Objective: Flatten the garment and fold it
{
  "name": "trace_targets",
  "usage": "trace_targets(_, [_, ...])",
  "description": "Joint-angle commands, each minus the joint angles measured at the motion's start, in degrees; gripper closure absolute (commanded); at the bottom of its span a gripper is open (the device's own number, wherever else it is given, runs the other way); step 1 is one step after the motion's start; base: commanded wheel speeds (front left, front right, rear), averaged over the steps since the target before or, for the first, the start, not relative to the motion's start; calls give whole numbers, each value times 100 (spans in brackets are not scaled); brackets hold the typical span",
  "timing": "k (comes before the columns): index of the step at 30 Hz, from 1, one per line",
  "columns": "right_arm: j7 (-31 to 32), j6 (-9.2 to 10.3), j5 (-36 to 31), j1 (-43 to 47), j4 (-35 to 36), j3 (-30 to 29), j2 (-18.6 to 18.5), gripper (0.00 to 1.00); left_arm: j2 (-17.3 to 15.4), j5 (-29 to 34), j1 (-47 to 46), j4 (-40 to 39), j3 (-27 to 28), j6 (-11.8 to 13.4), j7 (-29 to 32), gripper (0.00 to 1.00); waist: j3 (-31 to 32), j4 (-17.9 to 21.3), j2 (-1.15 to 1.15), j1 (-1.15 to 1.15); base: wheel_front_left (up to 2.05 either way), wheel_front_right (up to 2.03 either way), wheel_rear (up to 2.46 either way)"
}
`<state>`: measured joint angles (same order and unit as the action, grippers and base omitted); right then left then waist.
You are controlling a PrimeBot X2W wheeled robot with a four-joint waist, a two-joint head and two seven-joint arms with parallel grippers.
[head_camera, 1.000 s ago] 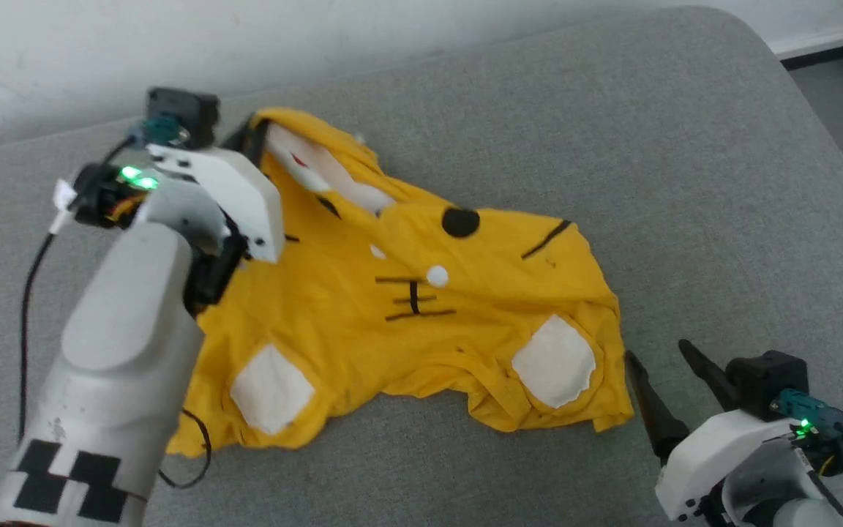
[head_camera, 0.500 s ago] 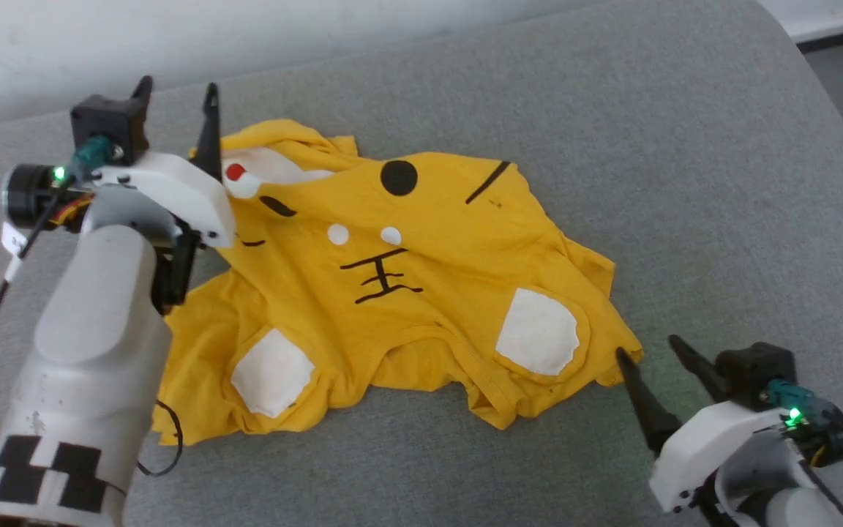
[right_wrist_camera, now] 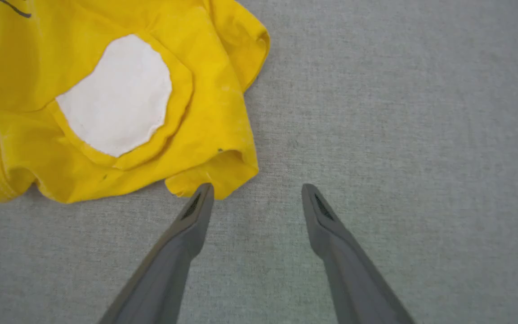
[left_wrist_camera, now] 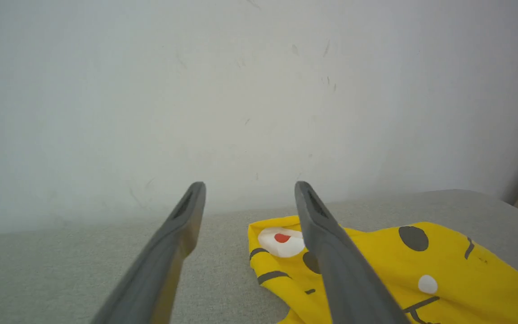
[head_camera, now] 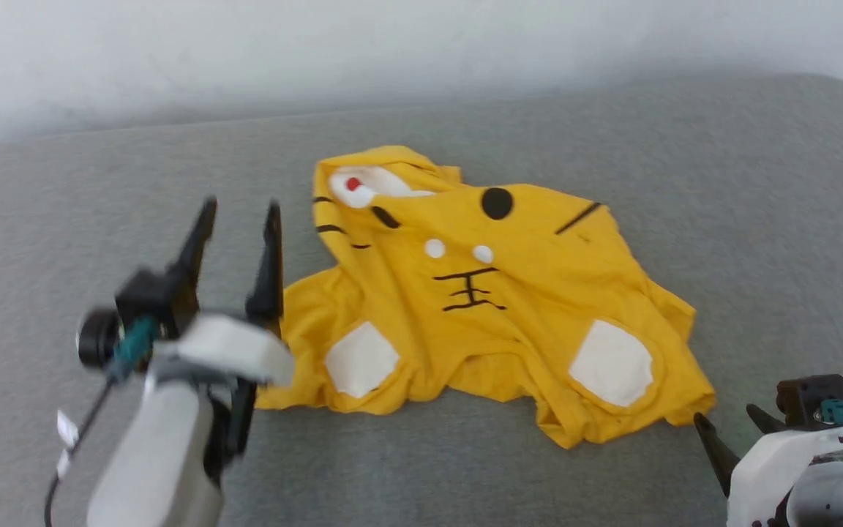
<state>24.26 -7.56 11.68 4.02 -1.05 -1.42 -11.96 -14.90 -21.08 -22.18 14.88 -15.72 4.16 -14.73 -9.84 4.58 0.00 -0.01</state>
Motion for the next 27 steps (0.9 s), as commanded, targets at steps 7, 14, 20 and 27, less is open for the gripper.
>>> trace_targets(7, [97, 8, 23, -178, -526, 193, -298, 0, 7, -7, 1208, -795, -49, 235, -23, 0, 182, -700, 0, 1, 0, 0, 0])
trace_targets(14, [10, 8, 8, -354, -1198, 452, -471, 55, -13, -91, 1680, -1264, 149, 517, -23, 0, 99, -967, 0, 1, 0, 0, 0])
trace_targets(20, [-173, 8, -359, -417, -1336, 338, -780, 100, -18, -203, 1858, -1295, 215, 548, -5, 0, 210, -963, 0, 1, 0, 0, 0])
trace_targets(27, [-183, 8, -896, -321, -661, -272, -1514, 100, 17, -290, 1969, -1166, 162, 482, 5, 0, 464, -732, 0, 1, 0, 0, 0])
